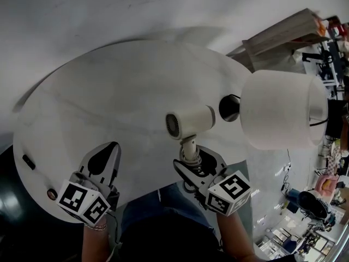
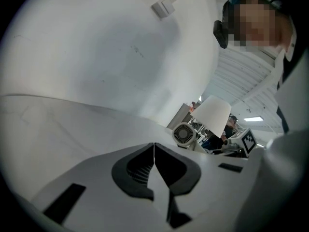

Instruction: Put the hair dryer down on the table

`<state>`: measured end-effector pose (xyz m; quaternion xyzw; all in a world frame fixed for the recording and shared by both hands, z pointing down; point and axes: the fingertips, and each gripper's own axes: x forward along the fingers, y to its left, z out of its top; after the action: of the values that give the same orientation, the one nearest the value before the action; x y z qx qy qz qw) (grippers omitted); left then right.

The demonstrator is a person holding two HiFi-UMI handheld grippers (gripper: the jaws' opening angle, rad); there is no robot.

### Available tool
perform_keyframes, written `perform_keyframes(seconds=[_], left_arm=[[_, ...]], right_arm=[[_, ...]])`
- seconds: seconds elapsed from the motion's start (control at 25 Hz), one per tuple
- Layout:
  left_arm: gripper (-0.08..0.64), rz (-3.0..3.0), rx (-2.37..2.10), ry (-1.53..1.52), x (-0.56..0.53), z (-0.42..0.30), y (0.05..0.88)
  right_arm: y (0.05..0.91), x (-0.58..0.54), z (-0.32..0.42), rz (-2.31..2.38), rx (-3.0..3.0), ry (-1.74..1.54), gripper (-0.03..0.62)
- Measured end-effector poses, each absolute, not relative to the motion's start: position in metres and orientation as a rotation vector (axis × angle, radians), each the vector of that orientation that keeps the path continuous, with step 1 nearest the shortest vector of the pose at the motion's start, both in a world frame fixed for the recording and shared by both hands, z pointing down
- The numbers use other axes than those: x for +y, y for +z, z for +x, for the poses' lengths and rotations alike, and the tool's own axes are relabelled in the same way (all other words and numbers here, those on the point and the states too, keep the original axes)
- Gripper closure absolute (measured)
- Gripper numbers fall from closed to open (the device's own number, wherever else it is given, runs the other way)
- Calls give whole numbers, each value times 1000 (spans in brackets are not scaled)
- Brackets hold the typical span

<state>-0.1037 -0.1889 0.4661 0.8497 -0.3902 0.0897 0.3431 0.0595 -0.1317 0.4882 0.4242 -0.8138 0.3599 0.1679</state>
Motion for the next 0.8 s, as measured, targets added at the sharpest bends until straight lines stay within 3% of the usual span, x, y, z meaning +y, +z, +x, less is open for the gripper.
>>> perform_keyframes(seconds=[0.8], left_arm=[[543, 2156, -995, 249, -183, -112, 499]], right_arm=[[533, -137, 54, 1200, -2197, 1016, 307]])
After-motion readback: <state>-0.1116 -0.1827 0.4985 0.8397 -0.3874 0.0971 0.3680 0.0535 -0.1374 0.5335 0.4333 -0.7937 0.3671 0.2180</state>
